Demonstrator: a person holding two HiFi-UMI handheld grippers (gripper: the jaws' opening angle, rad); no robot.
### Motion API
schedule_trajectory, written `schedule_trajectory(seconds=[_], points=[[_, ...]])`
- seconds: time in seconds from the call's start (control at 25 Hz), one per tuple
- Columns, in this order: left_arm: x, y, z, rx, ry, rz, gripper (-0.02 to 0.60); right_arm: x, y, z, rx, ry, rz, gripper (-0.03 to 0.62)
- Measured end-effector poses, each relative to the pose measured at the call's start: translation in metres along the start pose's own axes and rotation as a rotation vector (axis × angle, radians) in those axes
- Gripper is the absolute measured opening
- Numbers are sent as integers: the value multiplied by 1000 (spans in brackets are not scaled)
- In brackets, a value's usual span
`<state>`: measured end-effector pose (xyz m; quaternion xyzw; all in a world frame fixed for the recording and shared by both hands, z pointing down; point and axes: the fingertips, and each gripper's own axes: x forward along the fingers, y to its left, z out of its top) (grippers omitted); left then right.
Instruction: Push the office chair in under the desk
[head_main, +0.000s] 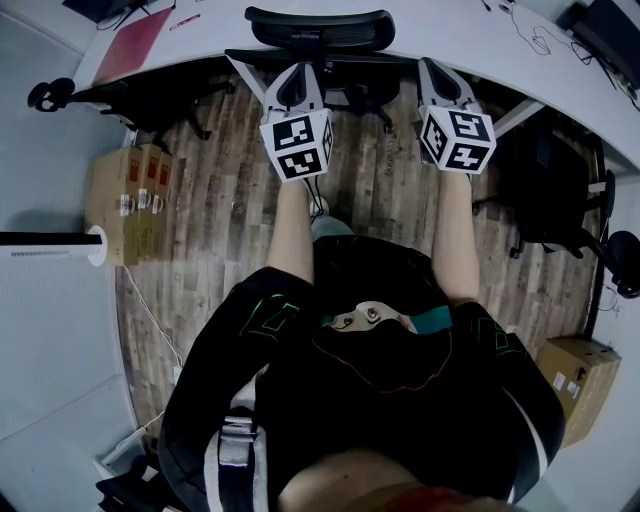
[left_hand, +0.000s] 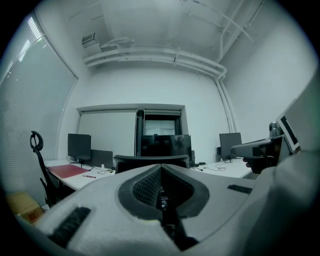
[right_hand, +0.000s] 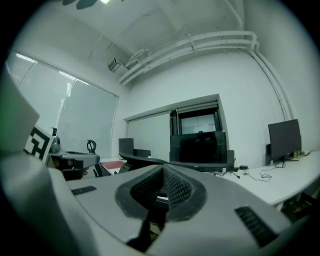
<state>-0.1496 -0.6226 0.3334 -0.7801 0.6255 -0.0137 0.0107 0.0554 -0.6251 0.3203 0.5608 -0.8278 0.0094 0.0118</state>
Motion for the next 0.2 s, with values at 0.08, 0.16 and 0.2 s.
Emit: schedule_trajectory(seconds=[0.08,0.16,0.2], points=[[0,-2,0,-3,-1,-4,8,-2,-2,1,-1,-3,-3,5],[-1,-5,1,-3,-1,-7,8,-4,-3,2,-2,-5,-4,5],[-1,-6,1,-3,-2,-9,8,-5,-4,2,-2,-6,-4,5]])
